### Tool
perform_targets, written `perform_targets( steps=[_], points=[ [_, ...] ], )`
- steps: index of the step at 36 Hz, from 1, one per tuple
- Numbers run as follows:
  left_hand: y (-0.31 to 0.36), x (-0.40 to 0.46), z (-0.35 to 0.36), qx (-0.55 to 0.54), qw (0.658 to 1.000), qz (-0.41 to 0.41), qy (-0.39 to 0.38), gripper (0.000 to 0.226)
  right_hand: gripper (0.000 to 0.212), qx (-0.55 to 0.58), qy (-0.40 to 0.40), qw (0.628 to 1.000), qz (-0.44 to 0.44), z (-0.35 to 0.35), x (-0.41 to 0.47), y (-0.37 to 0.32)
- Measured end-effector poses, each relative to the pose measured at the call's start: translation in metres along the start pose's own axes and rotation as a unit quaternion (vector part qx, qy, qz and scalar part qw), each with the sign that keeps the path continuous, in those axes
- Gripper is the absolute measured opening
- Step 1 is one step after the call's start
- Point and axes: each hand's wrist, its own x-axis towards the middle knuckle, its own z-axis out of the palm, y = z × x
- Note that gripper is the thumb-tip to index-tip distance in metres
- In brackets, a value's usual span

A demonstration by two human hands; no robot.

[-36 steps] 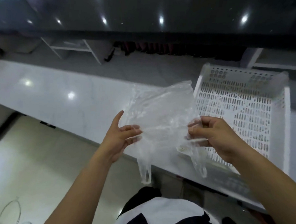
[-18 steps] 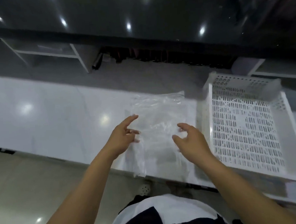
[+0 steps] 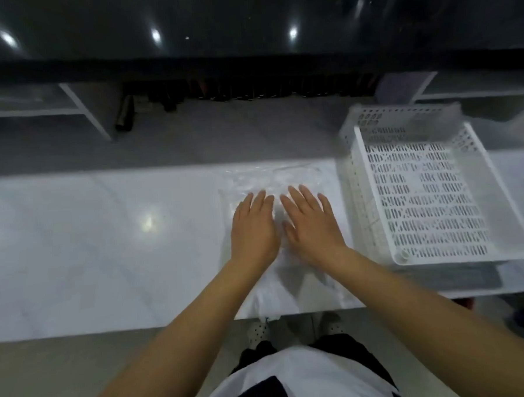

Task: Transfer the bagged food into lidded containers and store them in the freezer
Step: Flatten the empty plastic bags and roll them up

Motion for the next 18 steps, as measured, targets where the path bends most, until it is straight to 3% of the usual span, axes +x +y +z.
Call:
perform_targets(
  steps=[3, 13, 18],
  points=[
    [-0.014, 0.017, 0.022, 0.073, 0.996, -0.028, -0.048, 0.06, 0.064, -0.01, -0.027, 0.999, 0.037, 0.021, 0.022, 0.017],
    [-0.039, 0.021, 0.035, 0.126, 0.991, 0.004, -0.049, 0.072, 0.079, -0.035, -0.015, 0.999, 0.036, 0.043, 0.032, 0.036],
    [-0.046, 0.022, 0.019, 0.045, 0.996, 0.037, -0.072, 0.06, 0.069, 0.034, 0.013, 0.998, 0.054, 0.035, 0.026, 0.031]
  ],
)
